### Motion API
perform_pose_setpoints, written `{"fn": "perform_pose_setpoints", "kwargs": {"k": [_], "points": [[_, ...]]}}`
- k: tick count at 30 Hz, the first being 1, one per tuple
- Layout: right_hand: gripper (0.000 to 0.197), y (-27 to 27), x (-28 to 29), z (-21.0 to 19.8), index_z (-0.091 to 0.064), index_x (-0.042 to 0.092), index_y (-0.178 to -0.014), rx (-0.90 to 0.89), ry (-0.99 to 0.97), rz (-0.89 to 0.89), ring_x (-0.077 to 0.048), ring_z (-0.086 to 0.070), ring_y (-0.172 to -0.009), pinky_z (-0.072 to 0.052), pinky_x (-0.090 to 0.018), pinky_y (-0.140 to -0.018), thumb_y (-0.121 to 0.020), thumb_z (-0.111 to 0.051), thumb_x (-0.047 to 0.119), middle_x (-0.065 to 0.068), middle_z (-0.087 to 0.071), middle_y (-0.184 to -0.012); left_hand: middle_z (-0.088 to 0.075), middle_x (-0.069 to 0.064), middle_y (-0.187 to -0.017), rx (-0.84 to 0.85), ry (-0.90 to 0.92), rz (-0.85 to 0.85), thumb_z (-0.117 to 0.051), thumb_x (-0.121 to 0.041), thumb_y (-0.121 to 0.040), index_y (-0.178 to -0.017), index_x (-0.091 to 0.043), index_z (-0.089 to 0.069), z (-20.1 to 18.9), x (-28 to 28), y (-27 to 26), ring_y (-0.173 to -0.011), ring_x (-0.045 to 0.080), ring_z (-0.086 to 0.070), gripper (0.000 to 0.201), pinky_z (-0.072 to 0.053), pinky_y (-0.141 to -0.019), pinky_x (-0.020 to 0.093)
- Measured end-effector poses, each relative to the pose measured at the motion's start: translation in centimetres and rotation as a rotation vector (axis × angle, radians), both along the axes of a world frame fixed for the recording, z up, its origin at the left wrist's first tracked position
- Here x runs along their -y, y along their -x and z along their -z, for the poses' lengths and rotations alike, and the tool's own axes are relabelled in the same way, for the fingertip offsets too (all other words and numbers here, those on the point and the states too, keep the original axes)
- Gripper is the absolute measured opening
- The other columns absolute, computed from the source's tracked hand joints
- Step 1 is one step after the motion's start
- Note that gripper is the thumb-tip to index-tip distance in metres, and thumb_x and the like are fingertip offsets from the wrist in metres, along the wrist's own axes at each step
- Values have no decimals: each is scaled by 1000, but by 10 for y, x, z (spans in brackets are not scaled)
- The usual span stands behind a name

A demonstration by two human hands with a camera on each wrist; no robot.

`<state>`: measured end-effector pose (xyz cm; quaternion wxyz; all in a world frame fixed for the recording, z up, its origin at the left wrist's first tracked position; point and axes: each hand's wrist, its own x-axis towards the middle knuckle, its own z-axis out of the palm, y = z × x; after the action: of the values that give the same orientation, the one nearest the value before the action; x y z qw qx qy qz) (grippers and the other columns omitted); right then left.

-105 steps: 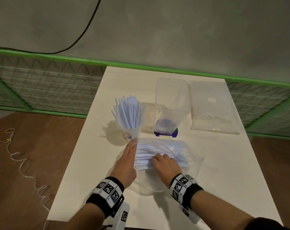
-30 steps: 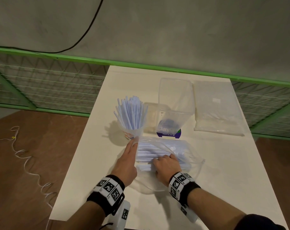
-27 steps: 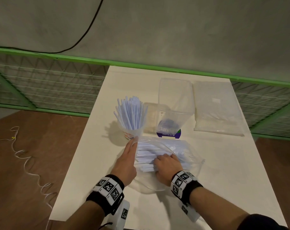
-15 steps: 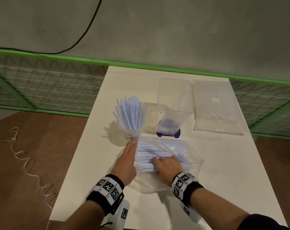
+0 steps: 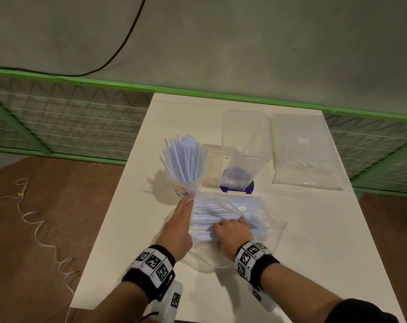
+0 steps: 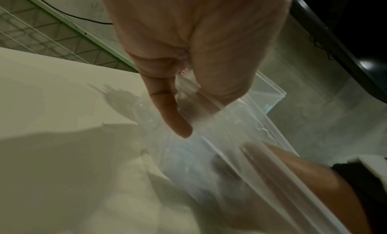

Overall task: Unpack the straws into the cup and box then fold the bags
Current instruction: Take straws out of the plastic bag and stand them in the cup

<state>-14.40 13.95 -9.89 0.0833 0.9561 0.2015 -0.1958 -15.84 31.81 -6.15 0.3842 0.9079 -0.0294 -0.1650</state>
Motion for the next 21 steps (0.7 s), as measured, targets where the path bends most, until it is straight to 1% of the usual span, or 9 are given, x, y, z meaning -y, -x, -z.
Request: {"fn": "perform_pose_setpoints", "kwargs": {"k": [4,8,10,11,12,13,16,19,21], "points": [[28,1,1,-1,-59,16,-115,-25,-54,-24,-32,-57,-110,-34,-45,-100,-89,-48,18,-7,-62,-118,3,-18,-165,5,-6,5,-43,21,-73,-159,-29,-8,-1,0,1,-146,13,-30,105,-41,-104,23],[36,1,11,-10,-53,25,-120,-59,-299,132,-28,-61,-106,-41,-37,-93,-87,-47,38,-2,-67,-112,1,-19,-165,14,-5,0,-42,22,-72,-159,-28,-9,1,-5,1,-146,12,-30,106,-38,-109,25],[23,-1,15,-24,-58,26,-102,-54,-477,210,-27,-63,-98,-45,-32,-80,-88,-51,43,-2,-69,-102,-1,-20,-164,16,-9,-7,-42,22,-72,-159,-26,-10,2,-9,2,-145,12,-33,105,-37,-109,23],[19,0,17,-31,-58,25,-87,-49,-590,247,-26,-63,-88,-44,-31,-72,-89,-54,43,-2,-69,-90,-1,-20,-164,13,-9,-10,-42,22,-72,-159,-26,-9,3,-11,2,-144,13,-34,104,-37,-109,22],[26,1,17,-39,-54,23,-72,-30,-716,300,-22,-60,-75,-41,-31,-66,-89,-58,42,-2,-65,-75,0,-20,-164,10,-8,-12,-41,22,-72,-159,-27,-9,4,-12,2,-144,13,-34,105,-36,-108,22],[34,3,17,-47,-52,19,-65,-13,-855,395,-19,-56,-65,-40,-31,-63,-90,-61,39,-5,-60,-65,0,-20,-164,8,-7,-15,-41,22,-72,-159,-27,-8,5,-13,2,-145,12,-33,105,-37,-108,22],[34,11,15,-67,-62,10,-66,-77,-1152,671,-18,-59,-63,-46,-29,-65,-89,-68,35,-7,-65,-65,1,-19,-165,24,-20,-17,-42,21,-73,-159,-25,-9,7,-13,1,-147,12,-30,103,-39,-111,26],[23,19,12,-71,-64,8,-68,-128,-1219,663,-8,-55,-62,-43,-18,-64,-84,-73,22,3,-60,-64,0,-17,-165,37,-13,-13,-43,21,-74,-159,-24,-11,6,-11,1,-148,10,-27,102,-35,-114,26],[16,21,12,-67,-67,11,-70,-94,-1235,630,-10,-60,-68,-46,-16,-68,-81,-77,17,2,-64,-72,-2,-17,-165,36,-5,-16,-43,21,-73,-159,-26,-10,4,-10,1,-148,10,-27,103,-34,-115,26]]}}
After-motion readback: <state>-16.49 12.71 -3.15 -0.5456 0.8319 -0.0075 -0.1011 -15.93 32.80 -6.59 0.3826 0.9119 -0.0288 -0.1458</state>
